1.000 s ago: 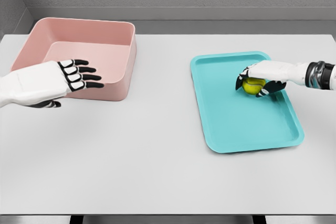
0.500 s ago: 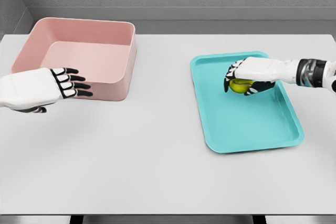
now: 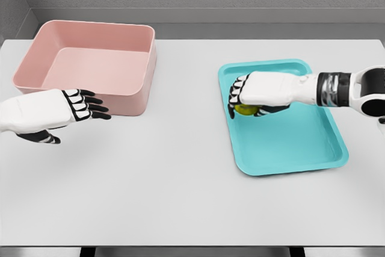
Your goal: Put the tennis from the blue tray into the pink basket with both arms
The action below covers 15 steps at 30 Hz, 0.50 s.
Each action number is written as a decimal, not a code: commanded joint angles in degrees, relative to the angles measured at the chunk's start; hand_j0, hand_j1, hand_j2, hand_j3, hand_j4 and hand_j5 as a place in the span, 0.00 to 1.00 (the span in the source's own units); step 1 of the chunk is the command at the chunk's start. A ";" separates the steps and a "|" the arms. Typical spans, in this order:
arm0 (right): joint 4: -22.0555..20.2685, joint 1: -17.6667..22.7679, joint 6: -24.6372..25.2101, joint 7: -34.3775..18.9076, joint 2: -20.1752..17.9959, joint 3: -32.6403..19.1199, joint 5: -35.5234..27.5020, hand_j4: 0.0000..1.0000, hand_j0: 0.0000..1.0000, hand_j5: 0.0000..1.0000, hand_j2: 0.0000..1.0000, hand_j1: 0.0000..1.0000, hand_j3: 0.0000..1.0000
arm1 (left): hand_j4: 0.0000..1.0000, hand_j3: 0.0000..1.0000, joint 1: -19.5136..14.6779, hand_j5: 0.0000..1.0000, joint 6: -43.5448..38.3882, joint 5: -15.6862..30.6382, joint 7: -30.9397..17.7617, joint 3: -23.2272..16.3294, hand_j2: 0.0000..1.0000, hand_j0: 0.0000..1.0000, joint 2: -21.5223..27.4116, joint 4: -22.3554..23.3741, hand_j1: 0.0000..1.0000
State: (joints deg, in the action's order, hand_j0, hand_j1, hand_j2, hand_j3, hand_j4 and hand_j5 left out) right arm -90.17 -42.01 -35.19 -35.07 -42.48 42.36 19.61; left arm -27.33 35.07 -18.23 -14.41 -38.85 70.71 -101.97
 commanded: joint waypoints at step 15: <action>-3.96 -0.62 3.64 0.07 9.52 5.18 3.07 0.50 0.50 0.50 0.50 0.50 0.50 | 1.00 1.00 0.00 1.00 -0.07 0.30 0.00 -0.08 1.00 1.00 0.56 0.10 1.00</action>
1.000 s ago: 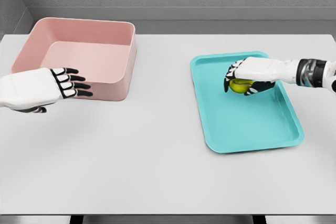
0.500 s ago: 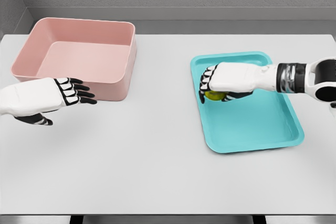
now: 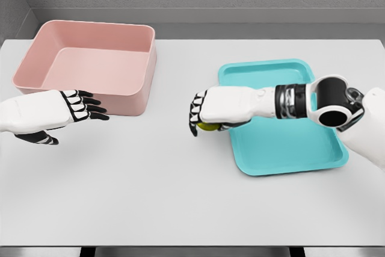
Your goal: Put the tennis from the blue tray into the pink basket with both arms
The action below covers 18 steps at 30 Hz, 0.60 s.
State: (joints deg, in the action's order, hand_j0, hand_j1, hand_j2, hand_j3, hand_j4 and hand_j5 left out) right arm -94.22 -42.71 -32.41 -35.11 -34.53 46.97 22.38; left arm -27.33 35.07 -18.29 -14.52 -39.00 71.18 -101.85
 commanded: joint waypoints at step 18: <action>12.92 0.35 0.50 0.11 12.47 4.62 5.40 0.50 0.50 0.50 0.50 0.50 0.50 | 1.00 1.00 0.00 1.00 -0.07 0.19 0.02 -0.03 1.00 1.00 0.10 -0.02 1.00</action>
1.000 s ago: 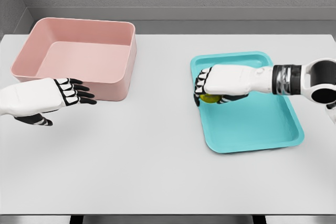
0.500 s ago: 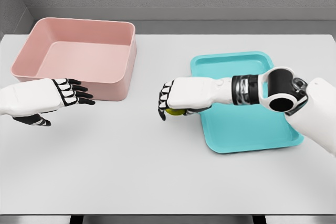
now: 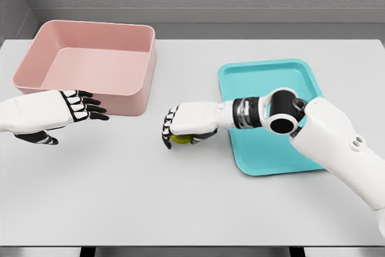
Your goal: Put the tennis from the blue tray into the pink basket with both arms
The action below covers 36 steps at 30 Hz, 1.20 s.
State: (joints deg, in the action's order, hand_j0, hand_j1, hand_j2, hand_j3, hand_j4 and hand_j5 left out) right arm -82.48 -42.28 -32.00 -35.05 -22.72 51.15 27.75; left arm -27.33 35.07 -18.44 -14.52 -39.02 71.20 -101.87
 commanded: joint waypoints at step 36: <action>-11.82 4.39 -3.00 0.05 -9.10 -19.50 1.52 1.00 1.00 1.00 1.00 1.00 1.00 | 1.00 1.00 0.26 1.00 -0.07 -3.45 0.02 -0.09 1.00 1.00 -3.44 0.00 1.00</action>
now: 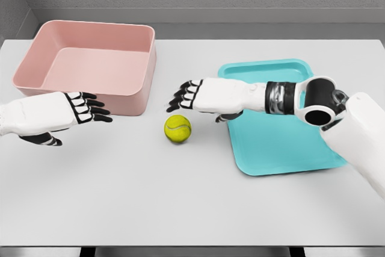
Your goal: Put the tennis from the blue tray into the pink basket with both arms
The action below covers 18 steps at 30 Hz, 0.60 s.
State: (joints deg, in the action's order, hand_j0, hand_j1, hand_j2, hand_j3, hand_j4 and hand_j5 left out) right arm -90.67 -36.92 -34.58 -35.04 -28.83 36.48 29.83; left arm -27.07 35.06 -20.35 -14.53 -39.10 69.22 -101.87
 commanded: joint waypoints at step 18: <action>-7.15 27.34 -0.42 0.04 2.02 -40.87 -21.39 1.00 1.00 1.00 1.00 1.00 1.00 | 1.00 1.00 -11.16 1.00 -0.06 -11.55 -1.29 -14.16 1.00 1.00 -21.76 1.23 1.00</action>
State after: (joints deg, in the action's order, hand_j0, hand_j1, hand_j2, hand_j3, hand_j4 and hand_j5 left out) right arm -97.69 -8.79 -35.18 -35.04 -29.58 -3.64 9.39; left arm -38.85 35.05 -31.72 -15.70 -50.80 49.65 -101.35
